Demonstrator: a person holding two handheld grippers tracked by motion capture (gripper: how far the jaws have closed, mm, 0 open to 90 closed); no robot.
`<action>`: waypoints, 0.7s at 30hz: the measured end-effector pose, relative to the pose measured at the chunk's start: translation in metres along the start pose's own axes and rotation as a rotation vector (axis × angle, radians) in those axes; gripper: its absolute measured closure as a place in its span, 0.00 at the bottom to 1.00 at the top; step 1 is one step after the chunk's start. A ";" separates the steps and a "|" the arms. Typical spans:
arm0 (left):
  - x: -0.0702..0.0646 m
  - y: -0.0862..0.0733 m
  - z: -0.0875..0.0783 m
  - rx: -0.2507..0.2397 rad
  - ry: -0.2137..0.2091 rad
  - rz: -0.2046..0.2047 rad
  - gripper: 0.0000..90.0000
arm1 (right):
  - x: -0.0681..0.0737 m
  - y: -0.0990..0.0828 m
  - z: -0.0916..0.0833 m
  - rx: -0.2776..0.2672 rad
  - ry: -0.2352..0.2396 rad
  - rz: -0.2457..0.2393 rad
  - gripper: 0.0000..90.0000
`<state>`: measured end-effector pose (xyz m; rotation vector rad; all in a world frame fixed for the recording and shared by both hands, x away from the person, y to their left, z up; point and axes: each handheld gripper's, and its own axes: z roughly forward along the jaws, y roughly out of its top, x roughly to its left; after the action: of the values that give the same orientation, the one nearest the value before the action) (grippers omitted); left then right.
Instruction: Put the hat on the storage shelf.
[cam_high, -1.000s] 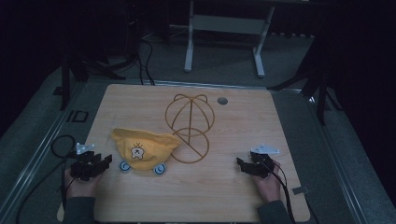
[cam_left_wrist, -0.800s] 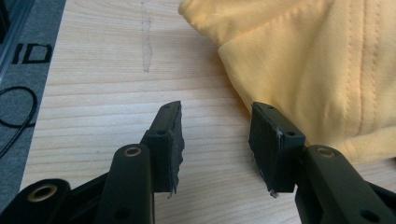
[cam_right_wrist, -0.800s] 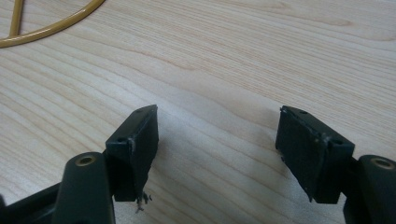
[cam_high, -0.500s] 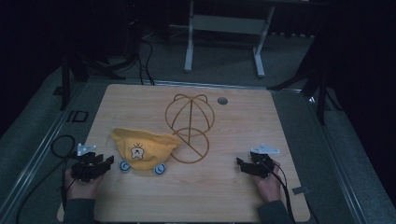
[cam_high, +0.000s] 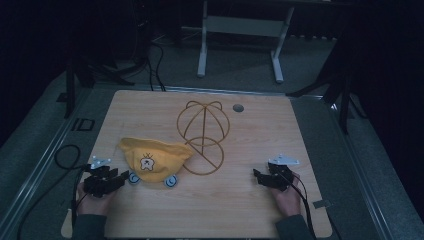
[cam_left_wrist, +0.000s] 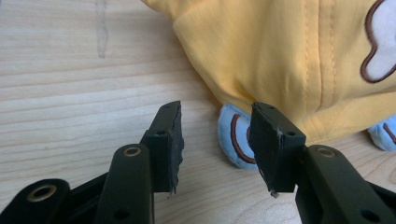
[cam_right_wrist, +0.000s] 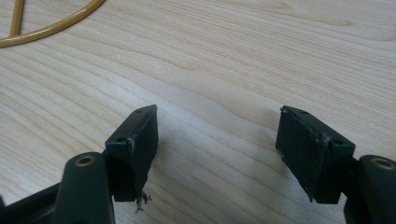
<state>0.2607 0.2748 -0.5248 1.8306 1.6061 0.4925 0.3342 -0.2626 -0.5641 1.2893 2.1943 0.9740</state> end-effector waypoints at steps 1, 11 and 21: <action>-0.001 0.000 0.001 0.006 -0.003 -0.001 0.61 | 0.000 0.000 0.000 0.000 0.000 0.000 0.33; -0.002 -0.002 0.012 0.031 -0.012 0.007 0.61 | 0.000 0.000 0.000 0.000 0.000 0.000 0.33; -0.005 -0.004 0.021 0.066 -0.012 0.015 0.61 | 0.000 0.000 0.000 0.000 0.000 -0.001 0.33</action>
<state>0.2707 0.2659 -0.5424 1.8918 1.6201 0.4391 0.3342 -0.2626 -0.5641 1.2884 2.1952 0.9738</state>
